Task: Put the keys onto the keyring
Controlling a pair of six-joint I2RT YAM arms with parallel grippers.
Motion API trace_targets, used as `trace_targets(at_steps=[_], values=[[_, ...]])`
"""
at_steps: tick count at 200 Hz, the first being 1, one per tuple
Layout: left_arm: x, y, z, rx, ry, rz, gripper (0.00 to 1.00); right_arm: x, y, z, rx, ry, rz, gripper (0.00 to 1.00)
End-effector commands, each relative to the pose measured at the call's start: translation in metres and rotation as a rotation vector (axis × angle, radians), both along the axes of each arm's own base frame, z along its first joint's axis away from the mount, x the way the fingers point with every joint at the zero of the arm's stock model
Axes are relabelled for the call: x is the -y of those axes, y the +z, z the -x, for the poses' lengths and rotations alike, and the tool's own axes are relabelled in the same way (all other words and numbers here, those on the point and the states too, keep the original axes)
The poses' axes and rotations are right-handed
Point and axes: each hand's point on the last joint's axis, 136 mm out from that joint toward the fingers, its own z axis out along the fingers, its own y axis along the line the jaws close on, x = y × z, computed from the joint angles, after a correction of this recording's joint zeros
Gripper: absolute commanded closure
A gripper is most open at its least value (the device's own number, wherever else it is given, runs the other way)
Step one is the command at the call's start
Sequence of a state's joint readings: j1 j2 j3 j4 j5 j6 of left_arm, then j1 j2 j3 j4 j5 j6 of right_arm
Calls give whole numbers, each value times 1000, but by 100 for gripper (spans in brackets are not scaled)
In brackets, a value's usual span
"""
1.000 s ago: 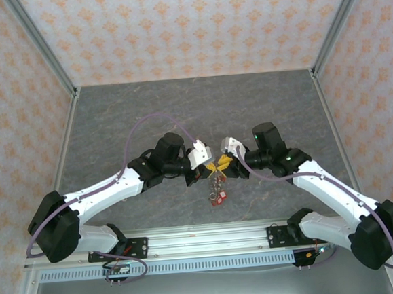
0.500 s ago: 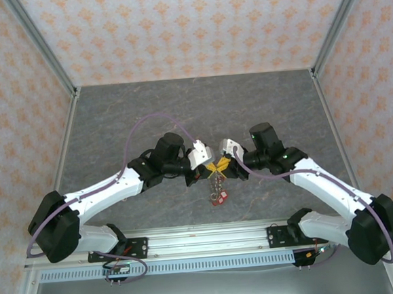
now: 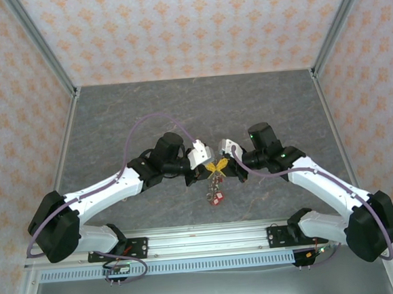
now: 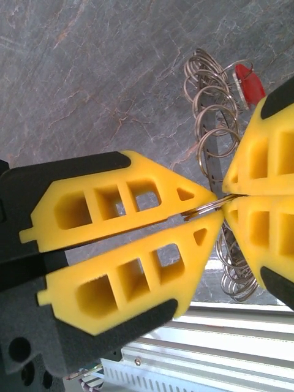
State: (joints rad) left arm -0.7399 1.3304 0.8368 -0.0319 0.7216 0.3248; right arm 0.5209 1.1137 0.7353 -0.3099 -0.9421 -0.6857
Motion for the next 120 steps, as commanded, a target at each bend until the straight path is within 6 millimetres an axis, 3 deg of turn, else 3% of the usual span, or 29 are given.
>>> trace_targets(at_steps=[1, 39, 85, 120], values=[[-3, 15, -1, 64, -9, 0, 85, -2, 26, -6, 72, 6, -25, 100], [-3, 10, 0, 58, -24, -40, 83, 0, 29, -3, 71, 14, 6, 100], [4, 21, -3, 63, -31, 13, 83, 0, 33, 0, 77, 13, 50, 100], [5, 20, -4, 57, -32, 6, 90, 0, 37, 2, 77, 8, 85, 100]])
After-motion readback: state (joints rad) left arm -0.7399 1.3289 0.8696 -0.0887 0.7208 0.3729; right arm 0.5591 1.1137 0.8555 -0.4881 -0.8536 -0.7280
